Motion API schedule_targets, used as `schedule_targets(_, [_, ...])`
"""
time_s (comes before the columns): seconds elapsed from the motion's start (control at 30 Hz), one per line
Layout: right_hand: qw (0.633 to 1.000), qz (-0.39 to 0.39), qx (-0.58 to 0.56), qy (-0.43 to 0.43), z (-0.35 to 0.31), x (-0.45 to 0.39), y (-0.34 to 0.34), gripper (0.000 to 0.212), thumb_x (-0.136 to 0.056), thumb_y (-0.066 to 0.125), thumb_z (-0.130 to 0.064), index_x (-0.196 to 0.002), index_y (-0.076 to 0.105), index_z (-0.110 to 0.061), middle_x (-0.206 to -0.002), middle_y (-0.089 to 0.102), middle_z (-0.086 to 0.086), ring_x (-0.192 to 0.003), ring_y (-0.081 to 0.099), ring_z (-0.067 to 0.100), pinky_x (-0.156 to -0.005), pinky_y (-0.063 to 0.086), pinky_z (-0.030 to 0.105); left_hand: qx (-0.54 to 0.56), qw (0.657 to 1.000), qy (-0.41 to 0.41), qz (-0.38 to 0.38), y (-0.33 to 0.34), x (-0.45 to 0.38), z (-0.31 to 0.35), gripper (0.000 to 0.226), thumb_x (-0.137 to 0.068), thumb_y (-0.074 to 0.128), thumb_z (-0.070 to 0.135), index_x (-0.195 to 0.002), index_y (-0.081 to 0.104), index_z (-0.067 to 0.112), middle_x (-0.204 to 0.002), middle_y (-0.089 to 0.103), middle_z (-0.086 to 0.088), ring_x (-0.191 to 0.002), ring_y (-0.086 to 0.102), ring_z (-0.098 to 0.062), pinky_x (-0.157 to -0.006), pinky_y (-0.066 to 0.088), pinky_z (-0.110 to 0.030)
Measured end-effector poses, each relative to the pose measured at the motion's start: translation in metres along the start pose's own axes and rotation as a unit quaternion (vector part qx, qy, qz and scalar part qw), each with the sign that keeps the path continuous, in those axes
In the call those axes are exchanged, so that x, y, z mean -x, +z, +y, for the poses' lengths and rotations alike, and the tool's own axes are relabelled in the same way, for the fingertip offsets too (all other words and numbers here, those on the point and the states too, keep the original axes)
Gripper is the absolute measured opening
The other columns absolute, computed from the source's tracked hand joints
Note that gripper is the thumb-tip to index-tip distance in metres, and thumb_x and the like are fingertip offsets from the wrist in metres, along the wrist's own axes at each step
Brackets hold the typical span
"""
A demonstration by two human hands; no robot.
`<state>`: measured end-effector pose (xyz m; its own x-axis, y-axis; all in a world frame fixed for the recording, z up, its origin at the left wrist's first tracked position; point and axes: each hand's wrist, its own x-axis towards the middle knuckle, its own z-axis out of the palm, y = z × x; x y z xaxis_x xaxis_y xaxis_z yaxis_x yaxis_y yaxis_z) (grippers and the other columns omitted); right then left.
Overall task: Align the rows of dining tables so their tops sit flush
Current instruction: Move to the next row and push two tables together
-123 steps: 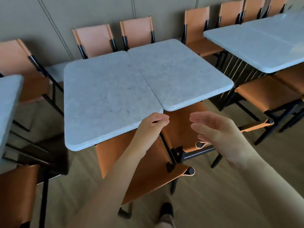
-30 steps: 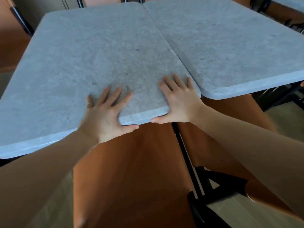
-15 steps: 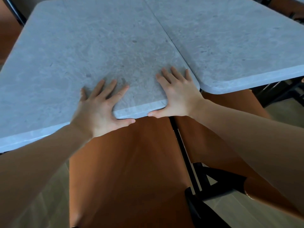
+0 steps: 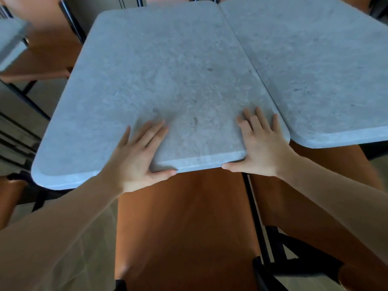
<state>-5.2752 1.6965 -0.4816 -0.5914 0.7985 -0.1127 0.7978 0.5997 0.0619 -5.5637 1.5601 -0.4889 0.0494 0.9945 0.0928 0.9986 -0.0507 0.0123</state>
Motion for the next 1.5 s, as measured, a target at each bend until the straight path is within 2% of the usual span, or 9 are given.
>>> schedule_targets(0.1, [1.0, -0.013, -0.006, 0.0, -0.002, -0.002, -0.005, 0.141, -0.05, 0.031, -0.096, -0.156, 0.007, -0.007, -0.167, 0.003, 0.015, -0.155, -0.002, 0.039, -0.121, 0.004, 0.067, -0.007, 0.999, -0.044, -0.022, 0.002, 0.023, -0.033, 0.114, -0.065, 0.038, 0.091, -0.159, 0.024, 0.026, -0.166, 0.021, -0.004, -0.153, 0.017, -0.033, -0.118, 0.015, -0.068])
schedule_targets(0.27, [0.997, 0.028, -0.01, -0.072, -0.02, -0.006, -0.001, 0.134, -0.053, 0.029, -0.097, -0.159, 0.016, -0.015, -0.168, 0.005, 0.013, -0.154, 0.006, 0.04, -0.121, 0.008, 0.067, 0.007, 0.997, -0.069, -0.027, 0.005, 0.029, -0.04, 0.112, -0.062, 0.038, 0.094, -0.158, 0.015, 0.041, -0.169, 0.012, -0.001, -0.156, 0.003, -0.03, -0.121, 0.005, -0.063])
schedule_targets(0.4, [0.996, 0.06, 0.004, -0.064, -0.036, -0.01, 0.004, 0.132, -0.054, 0.027, -0.097, -0.159, 0.022, -0.018, -0.167, 0.019, 0.009, -0.153, 0.016, 0.041, -0.116, 0.013, 0.072, -0.015, 0.998, -0.062, -0.017, 0.007, 0.028, -0.042, 0.114, -0.06, 0.034, 0.094, -0.158, 0.02, 0.037, -0.167, 0.02, -0.007, -0.154, 0.012, -0.035, -0.119, 0.011, -0.065])
schedule_targets(0.73, [0.997, 0.062, 0.014, -0.042, -0.036, -0.013, 0.005, 0.133, -0.051, 0.028, -0.098, -0.16, 0.02, -0.021, -0.168, 0.021, 0.005, -0.154, 0.016, 0.037, -0.119, 0.013, 0.068, -0.051, 0.997, 0.003, 0.062, 0.02, 0.023, -0.051, 0.109, -0.064, 0.042, 0.087, -0.154, 0.038, 0.026, -0.154, 0.043, -0.016, -0.142, 0.036, -0.046, -0.106, 0.031, -0.071])
schedule_targets(0.93, [0.997, 0.06, 0.004, -0.039, -0.041, -0.028, -0.001, 0.133, -0.05, 0.028, -0.097, -0.16, 0.018, -0.024, -0.168, 0.018, 0.004, -0.155, 0.012, 0.035, -0.12, 0.011, 0.067, -0.053, 0.995, 0.015, 0.081, 0.028, 0.009, -0.073, 0.106, -0.064, 0.043, 0.088, -0.152, 0.039, 0.029, -0.152, 0.046, -0.013, -0.14, 0.038, -0.044, -0.101, 0.034, -0.07])
schedule_targets(1.1, [0.997, 0.07, -0.002, -0.038, -0.045, -0.038, 0.0, 0.129, -0.052, 0.029, -0.096, -0.16, 0.018, -0.025, -0.168, 0.018, 0.003, -0.155, 0.012, 0.035, -0.12, 0.01, 0.066, -0.026, 0.994, 0.014, 0.105, 0.039, -0.001, -0.089, 0.106, -0.063, 0.041, 0.094, -0.155, 0.025, 0.043, -0.154, 0.043, -0.008, -0.141, 0.037, -0.041, -0.111, 0.03, -0.06])
schedule_targets(1.2, [0.997, 0.068, -0.003, -0.036, -0.045, -0.037, 0.0, 0.13, -0.052, 0.03, -0.096, -0.16, 0.018, -0.024, -0.168, 0.017, 0.003, -0.156, 0.011, 0.035, -0.12, 0.011, 0.066, -0.017, 0.996, -0.009, 0.082, 0.036, 0.001, -0.088, 0.109, -0.062, 0.036, 0.097, -0.156, 0.026, 0.041, -0.157, 0.039, -0.007, -0.145, 0.033, -0.039, -0.112, 0.028, -0.064])
schedule_targets(1.33, [0.997, 0.064, 0.002, -0.036, -0.046, -0.036, 0.0, 0.13, -0.053, 0.028, -0.096, -0.161, 0.017, -0.024, -0.169, 0.016, 0.004, -0.156, 0.01, 0.035, -0.121, 0.009, 0.065, -0.02, 0.998, -0.031, 0.059, 0.029, 0.005, -0.082, 0.114, -0.061, 0.023, 0.102, -0.155, 0.029, 0.038, -0.162, 0.033, -0.003, -0.149, 0.028, -0.035, -0.115, 0.023, -0.063])
schedule_targets(1.5, [0.998, 0.053, 0.011, -0.039, -0.048, -0.035, -0.002, 0.131, -0.055, 0.029, -0.095, -0.161, 0.018, -0.02, -0.169, 0.017, 0.007, -0.155, 0.011, 0.036, -0.121, 0.01, 0.066, 0.0, 0.999, -0.047, 0.024, 0.017, 0.007, -0.074, 0.113, -0.059, 0.031, 0.096, -0.157, 0.022, 0.042, -0.165, 0.024, -0.001, -0.154, 0.015, -0.03, -0.121, 0.015, -0.06])
